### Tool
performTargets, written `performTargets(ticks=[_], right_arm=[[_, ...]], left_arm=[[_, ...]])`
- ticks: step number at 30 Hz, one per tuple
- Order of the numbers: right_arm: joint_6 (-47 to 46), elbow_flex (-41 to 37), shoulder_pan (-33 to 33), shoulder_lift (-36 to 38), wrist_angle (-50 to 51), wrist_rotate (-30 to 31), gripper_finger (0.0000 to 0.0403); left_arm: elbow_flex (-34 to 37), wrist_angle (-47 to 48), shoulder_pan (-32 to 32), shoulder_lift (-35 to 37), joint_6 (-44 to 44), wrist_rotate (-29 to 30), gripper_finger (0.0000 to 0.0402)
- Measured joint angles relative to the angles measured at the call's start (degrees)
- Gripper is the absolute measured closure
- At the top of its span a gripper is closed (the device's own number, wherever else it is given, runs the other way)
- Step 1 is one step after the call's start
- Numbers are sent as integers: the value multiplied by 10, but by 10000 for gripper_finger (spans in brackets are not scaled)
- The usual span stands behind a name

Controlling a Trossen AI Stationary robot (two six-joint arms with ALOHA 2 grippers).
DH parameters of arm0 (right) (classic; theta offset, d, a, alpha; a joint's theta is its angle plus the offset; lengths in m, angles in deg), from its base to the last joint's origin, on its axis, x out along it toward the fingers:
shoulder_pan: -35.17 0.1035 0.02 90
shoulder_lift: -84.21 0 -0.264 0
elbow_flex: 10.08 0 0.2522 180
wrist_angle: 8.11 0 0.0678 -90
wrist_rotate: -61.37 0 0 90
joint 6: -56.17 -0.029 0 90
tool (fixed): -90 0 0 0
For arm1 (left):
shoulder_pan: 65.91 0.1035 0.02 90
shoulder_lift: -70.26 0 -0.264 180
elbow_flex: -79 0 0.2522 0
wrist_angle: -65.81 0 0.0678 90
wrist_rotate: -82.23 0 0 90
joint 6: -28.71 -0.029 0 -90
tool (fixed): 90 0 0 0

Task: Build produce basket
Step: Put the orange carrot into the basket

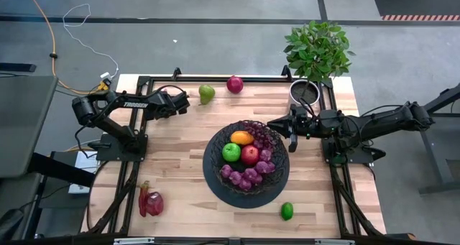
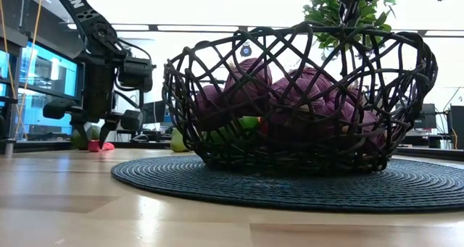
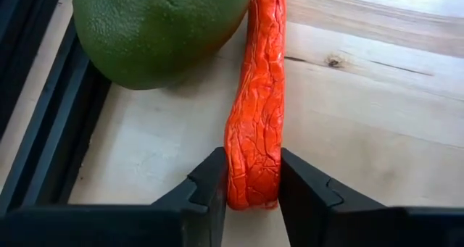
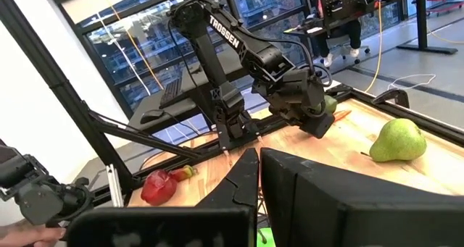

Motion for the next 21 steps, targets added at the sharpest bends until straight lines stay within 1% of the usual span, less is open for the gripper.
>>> performTargets(ticks=[6, 10, 12, 16, 18, 21], right_arm=[[1, 0, 0, 0, 0, 0, 402], [1, 0, 0, 0, 0, 0, 402], [1, 0, 0, 0, 0, 0, 402], [1, 0, 0, 0, 0, 0, 402], [1, 0, 0, 0, 0, 0, 402], [4, 0, 0, 0, 0, 0, 402]], left_arm=[[0, 2, -2, 1, -4, -2, 302], [0, 2, -14, 31, -33, -27, 300], [0, 2, -30, 59, -42, -28, 304], [-9, 2, -71, 139, -50, -17, 311], [-28, -1, -95, 184, -86, 0, 313], [-70, -4, -125, 247, -176, 30, 314]])
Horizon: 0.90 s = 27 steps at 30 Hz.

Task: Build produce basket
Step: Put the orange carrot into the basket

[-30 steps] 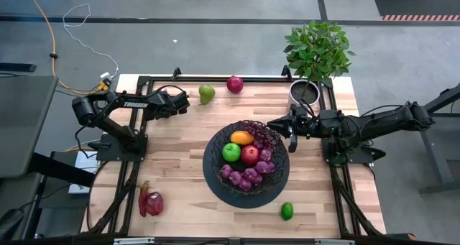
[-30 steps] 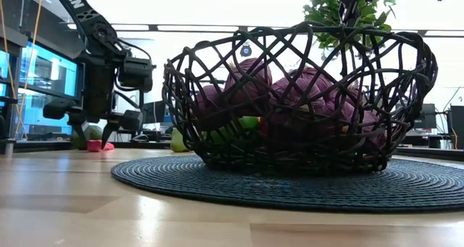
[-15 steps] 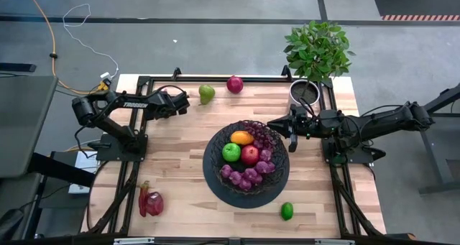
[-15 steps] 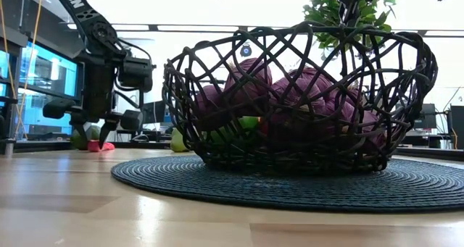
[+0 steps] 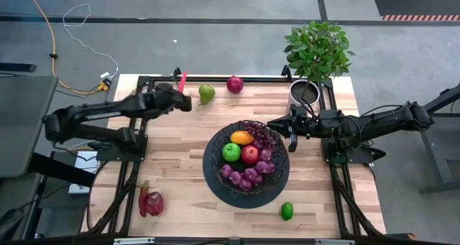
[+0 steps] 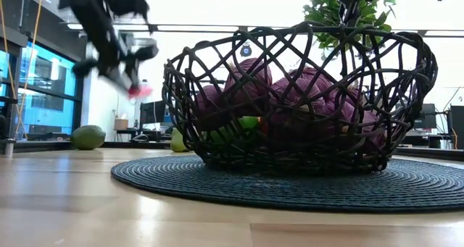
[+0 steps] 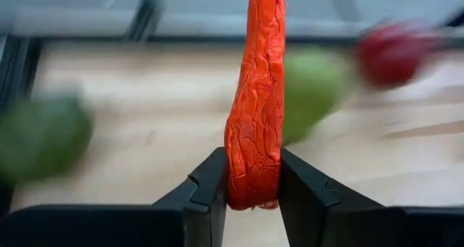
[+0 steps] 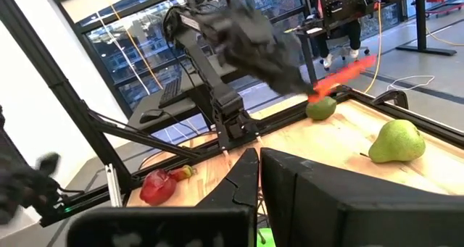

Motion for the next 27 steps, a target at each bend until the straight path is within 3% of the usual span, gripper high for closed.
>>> performTargets(ticks=[6, 12, 16, 22, 27], right_arm=[[2, 0, 0, 0, -1, 14, 402], [23, 0, 0, 0, -38, 15, 402], [58, 0, 0, 0, -73, 15, 402], [67, 0, 0, 0, -90, 15, 402], [67, 0, 0, 0, -90, 6, 402]], left_arm=[[-108, -58, -49, 88, -202, -11, 315], [-180, -110, -127, 110, -304, -13, 315], [-154, -196, -192, 112, -333, -11, 314], [-43, -397, -295, 93, -334, -10, 308], [24, -523, -378, 56, -296, 46, 308]])
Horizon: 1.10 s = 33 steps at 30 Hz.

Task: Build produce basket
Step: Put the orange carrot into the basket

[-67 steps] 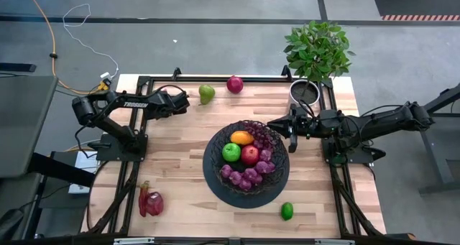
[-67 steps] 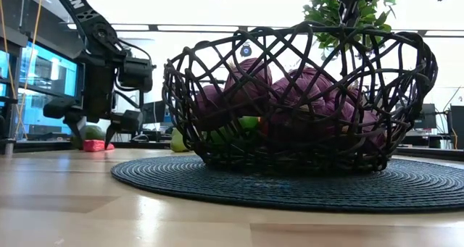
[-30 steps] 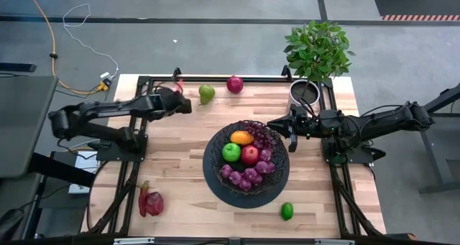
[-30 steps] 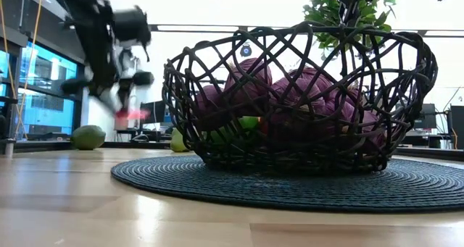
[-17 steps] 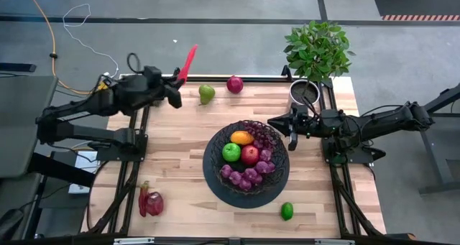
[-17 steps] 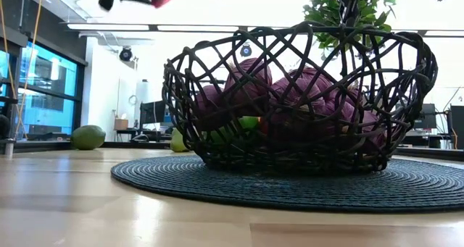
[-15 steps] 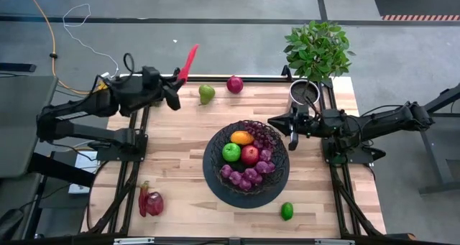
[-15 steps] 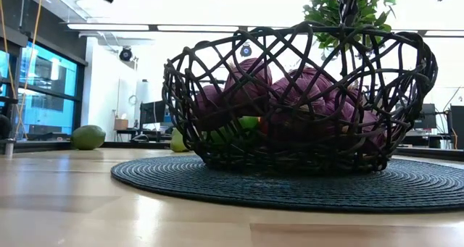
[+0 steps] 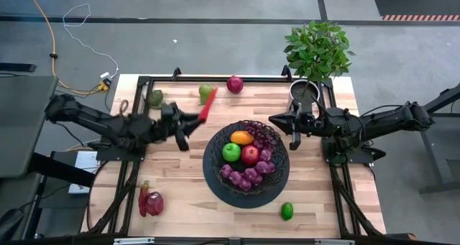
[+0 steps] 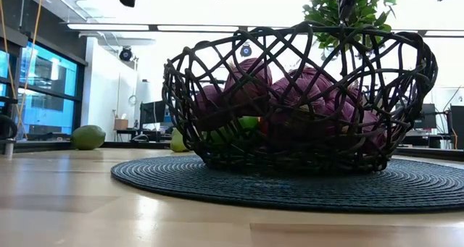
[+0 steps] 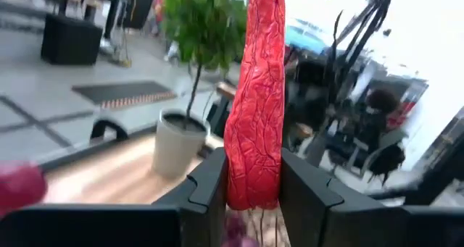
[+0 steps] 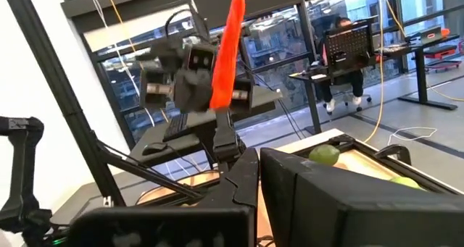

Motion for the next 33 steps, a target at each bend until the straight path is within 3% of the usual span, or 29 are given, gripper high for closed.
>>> performTargets(ticks=[8, 33], right_arm=[[10, 0, 0, -2, 0, -17, 402], [10, 0, 0, -11, 0, -26, 402]], left_arm=[[4, -27, -83, -71, 28, 71, 304], [4, -36, -84, -81, 29, 72, 294]])
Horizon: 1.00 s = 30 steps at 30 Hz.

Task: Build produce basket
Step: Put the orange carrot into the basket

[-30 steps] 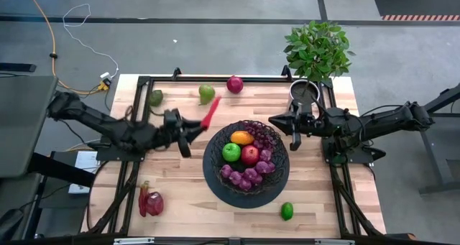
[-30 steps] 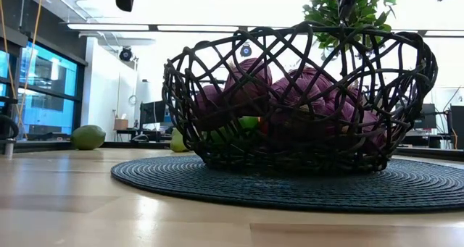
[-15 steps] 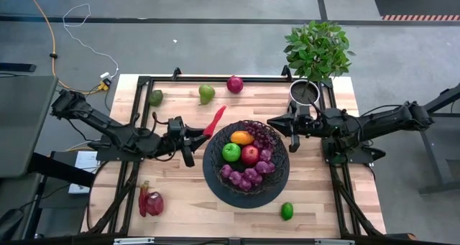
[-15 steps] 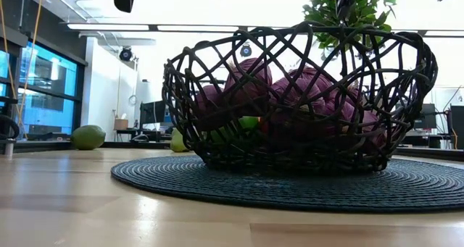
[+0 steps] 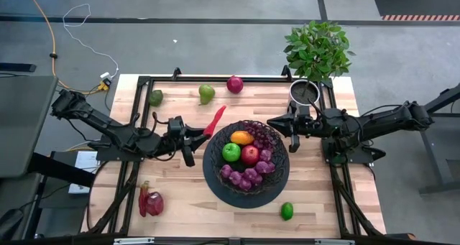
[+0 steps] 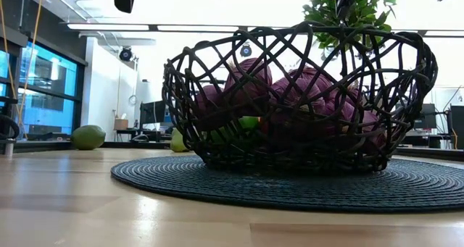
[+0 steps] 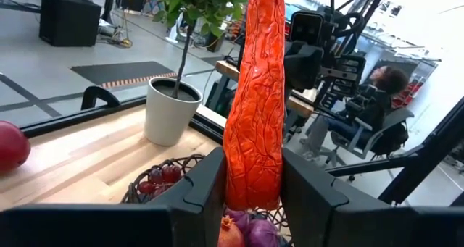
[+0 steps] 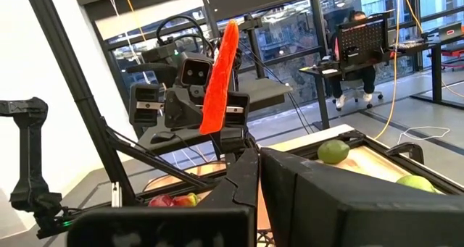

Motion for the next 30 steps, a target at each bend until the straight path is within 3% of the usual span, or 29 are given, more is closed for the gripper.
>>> performTargets(ticks=[9, 14, 20, 23, 30], right_arm=[[0, 0, 0, 0, 0, 0, 402], [0, 0, 0, 0, 0, 0, 402], [0, 0, 0, 0, 0, 0, 402], [0, 0, 0, 0, 0, 0, 402], [-1, 0, 0, 0, 7, 2, 402]], left_arm=[[-1, 1, 2, 0, -37, -4, 293], [-53, 67, 38, 0, -147, -93, 292], [-190, 369, 131, -12, -311, -245, 292], [-247, 484, 174, -33, -449, -296, 290], [-309, 527, 210, -107, -750, -320, 282]])
